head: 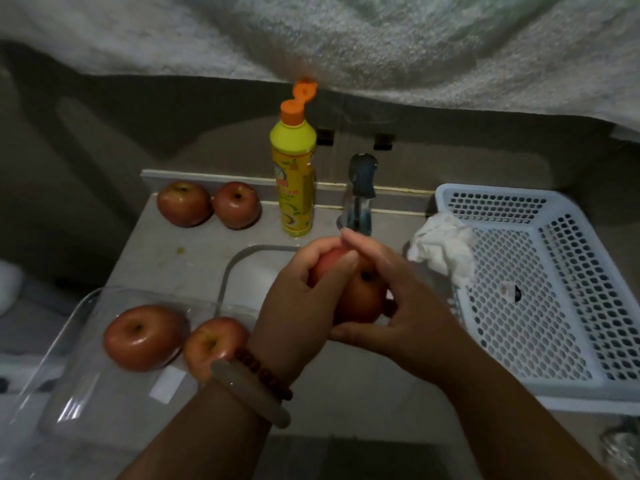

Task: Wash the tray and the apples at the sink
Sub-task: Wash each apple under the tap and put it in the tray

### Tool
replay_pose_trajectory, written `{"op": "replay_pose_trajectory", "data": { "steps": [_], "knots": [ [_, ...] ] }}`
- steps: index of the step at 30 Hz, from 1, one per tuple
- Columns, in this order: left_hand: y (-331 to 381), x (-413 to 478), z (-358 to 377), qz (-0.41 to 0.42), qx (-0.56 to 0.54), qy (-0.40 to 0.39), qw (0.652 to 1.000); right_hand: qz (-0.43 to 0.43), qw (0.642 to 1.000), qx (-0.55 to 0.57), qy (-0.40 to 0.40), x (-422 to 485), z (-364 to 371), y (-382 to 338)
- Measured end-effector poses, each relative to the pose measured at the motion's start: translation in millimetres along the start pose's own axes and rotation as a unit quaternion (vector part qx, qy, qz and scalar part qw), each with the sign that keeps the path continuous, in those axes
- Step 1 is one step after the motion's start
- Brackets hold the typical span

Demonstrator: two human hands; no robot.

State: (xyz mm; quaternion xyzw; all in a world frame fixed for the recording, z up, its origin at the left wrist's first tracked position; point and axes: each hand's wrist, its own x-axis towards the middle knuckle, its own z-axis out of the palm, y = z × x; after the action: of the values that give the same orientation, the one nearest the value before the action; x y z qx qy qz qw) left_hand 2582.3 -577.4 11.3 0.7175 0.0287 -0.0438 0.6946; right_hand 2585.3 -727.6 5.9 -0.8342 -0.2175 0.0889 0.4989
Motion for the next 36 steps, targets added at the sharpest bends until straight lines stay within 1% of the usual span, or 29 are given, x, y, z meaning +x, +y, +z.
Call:
{"op": "replay_pose_trajectory", "data": {
  "steps": [3, 5, 6, 7, 8, 9, 10, 11, 13, 14, 15, 19, 23, 26, 29, 31, 34, 36],
  "knots": [
    [-9.1, -14.9, -24.1, -0.021, -0.006, -0.003, 1.0, -0.022, 0.997, -0.069, -0.023, 3.5, 21.7, -1.8],
    [-16.5, -23.5, -43.7, 0.002, 0.034, -0.011, 0.999, -0.033, 0.995, -0.098, -0.012, 5.6, 38.2, -4.6],
    [-19.2, -26.5, -55.0, 0.026, 0.097, -0.009, 0.995, -0.038, 0.994, -0.101, -0.009, 5.3, 45.7, -5.7],
    [-22.4, -30.4, -71.9, 0.055, 0.176, 0.005, 0.983, -0.037, 0.994, -0.099, -0.012, 4.9, 56.0, -8.1],
    [-19.9, -30.1, -84.7, 0.076, 0.263, 0.024, 0.962, -0.028, 0.995, -0.097, -0.017, 3.5, 62.8, -9.7],
    [-20.1, -31.6, -98.0, 0.049, 0.293, 0.038, 0.954, -0.018, 0.995, -0.097, -0.027, 1.7, 70.9, -12.1],
    [-25.6, -34.9, -113.7, 0.072, 0.372, 0.033, 0.925, -0.011, 0.994, -0.095, -0.043, 0.3, 80.2, -15.9],
    [-28.8, -37.5, -124.3, 0.058, 0.39, 0.041, 0.918, -0.01, 0.994, -0.091, -0.059, -1.7, 87.6, -18.4],
    [-35.6, -43.2, -145.4, 0.086, 0.392, 0.111, 0.909, -0.026, 0.992, -0.086, -0.089, -3.7, 105.4, -25.0],
    [-38.7, -46.1, -153.5, 0.087, 0.391, 0.133, 0.907, -0.035, 0.99, -0.093, -0.1, -4.4, 114.2, -29.2],
    [-42.8, -47.9, -159.3, 0.077, 0.396, 0.139, 0.904, -0.047, 0.987, -0.108, -0.111, -5.4, 120.5, -32.0],
    [-55.3, -53.9, -178.0, 0.067, 0.401, 0.122, 0.905, -0.07, 0.968, -0.19, -0.146, -9.2, 146.2, -44.5],
    [-55.3, -55.7, -185.9, 0.083, 0.409, 0.107, 0.903, -0.1, 0.951, -0.263, -0.127, -11.1, 168.0, -45.6],
    [-55.4, -56.3, -194.9, 0.082, 0.41, 0.089, 0.904, -0.074, 0.942, -0.297, -0.135, -14.4, 177.5, -36.1],
    [-59.1, -55.4, -204.6, 0.074, 0.417, 0.081, 0.902, -0.048, 0.932, -0.34, -0.116, -18.6, 183.3, -26.2],
    [-61.8, -54.6, -206.7, 0.078, 0.423, 0.081, 0.899, -0.029, 0.929, -0.352, -0.114, -18.0, 183.4, -24.2],
    [-66.8, -53.8, -205.9, 0.069, 0.443, 0.067, 0.891, -0.024, 0.929, -0.349, -0.121, -11.4, 178.0, -29.9],
    [-69.7, -52.9, -204.8, 0.072, 0.463, 0.065, 0.881, -0.011, 0.946, -0.31, -0.094, -3.2, 173.0, -36.5]
  ]
}}
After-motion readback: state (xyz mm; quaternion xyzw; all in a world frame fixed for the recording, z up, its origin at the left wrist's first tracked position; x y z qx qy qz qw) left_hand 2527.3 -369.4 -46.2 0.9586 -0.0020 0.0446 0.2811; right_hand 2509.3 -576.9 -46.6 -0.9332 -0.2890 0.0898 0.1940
